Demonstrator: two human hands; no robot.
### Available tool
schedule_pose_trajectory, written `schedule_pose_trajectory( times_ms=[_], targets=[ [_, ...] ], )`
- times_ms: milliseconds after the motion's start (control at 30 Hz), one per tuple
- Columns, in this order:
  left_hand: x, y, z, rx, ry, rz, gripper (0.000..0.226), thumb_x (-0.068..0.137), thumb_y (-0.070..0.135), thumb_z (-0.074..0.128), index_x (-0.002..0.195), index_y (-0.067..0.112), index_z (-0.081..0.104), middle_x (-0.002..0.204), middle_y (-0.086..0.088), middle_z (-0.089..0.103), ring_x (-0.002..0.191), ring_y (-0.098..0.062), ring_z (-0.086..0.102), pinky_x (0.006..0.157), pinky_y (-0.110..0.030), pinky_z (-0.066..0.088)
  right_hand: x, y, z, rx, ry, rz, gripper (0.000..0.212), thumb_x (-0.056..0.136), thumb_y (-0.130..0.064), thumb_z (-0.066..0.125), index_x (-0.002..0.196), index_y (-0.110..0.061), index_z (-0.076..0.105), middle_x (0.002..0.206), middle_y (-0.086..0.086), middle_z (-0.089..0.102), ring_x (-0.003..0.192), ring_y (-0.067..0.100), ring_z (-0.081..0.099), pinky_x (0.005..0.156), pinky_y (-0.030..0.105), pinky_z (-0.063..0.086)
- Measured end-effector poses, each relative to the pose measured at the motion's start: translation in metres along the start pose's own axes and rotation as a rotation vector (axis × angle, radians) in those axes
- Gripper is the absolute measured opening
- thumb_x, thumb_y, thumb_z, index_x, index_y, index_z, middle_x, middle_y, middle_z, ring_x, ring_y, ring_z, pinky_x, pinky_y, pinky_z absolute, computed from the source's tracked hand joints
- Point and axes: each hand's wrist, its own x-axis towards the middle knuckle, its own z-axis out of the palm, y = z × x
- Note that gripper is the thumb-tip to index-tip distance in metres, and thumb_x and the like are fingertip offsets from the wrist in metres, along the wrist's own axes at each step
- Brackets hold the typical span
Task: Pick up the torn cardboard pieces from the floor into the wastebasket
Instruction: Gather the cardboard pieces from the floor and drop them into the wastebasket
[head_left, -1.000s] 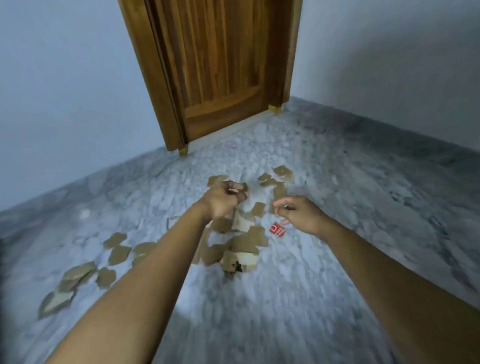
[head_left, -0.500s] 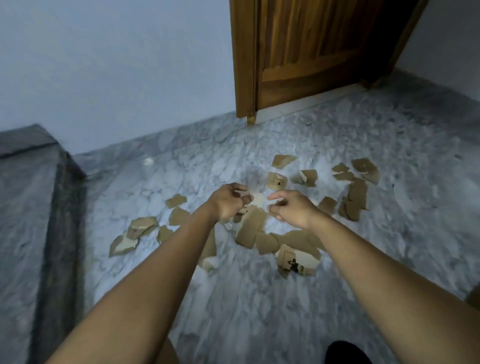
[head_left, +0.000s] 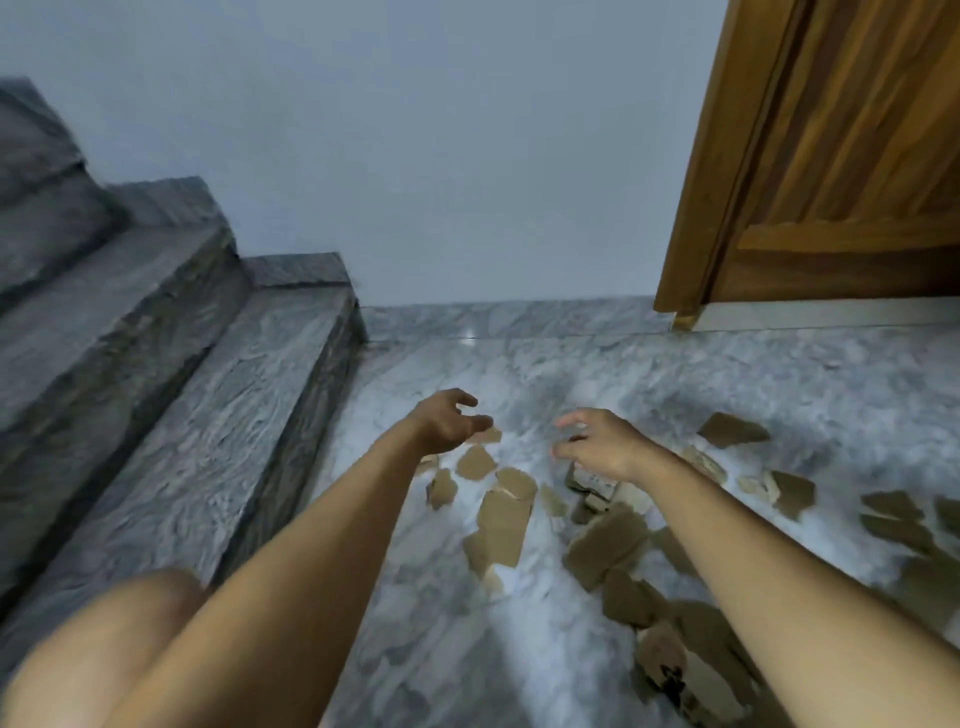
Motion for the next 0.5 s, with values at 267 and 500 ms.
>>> schedule_pose_trajectory(
  times_ms=[267,500],
  targets=[
    [0.063,-0.079,-0.038,0.125,-0.005,-0.138,0.083,0.082,0.054,0.072,0.148,0.014,0.041,0.154,-0.010,0.041,0.136,-0.030,0.045,0.110,-0.040,0.040,0.075,-0.029,0.053,-0.138,-0.117,0.085,0.081,0.083,-0.044,0.080,0.151,-0.022,0.040,0.156,0.006,0.039,0.137,0.028,0.045,0.102,0.037,0.046],
    [0.174,-0.193,-0.043,0.066,-0.015,-0.345,0.109,0.077,0.060,0.075,0.155,0.007,0.019,0.159,-0.019,0.025,0.143,-0.037,0.029,0.109,-0.044,0.038,0.162,0.001,0.158,-0.330,-0.150,0.245,0.129,0.047,-0.089,0.072,0.150,-0.018,0.040,0.155,0.006,0.038,0.136,0.031,0.044,0.101,0.036,0.044]
  ],
)
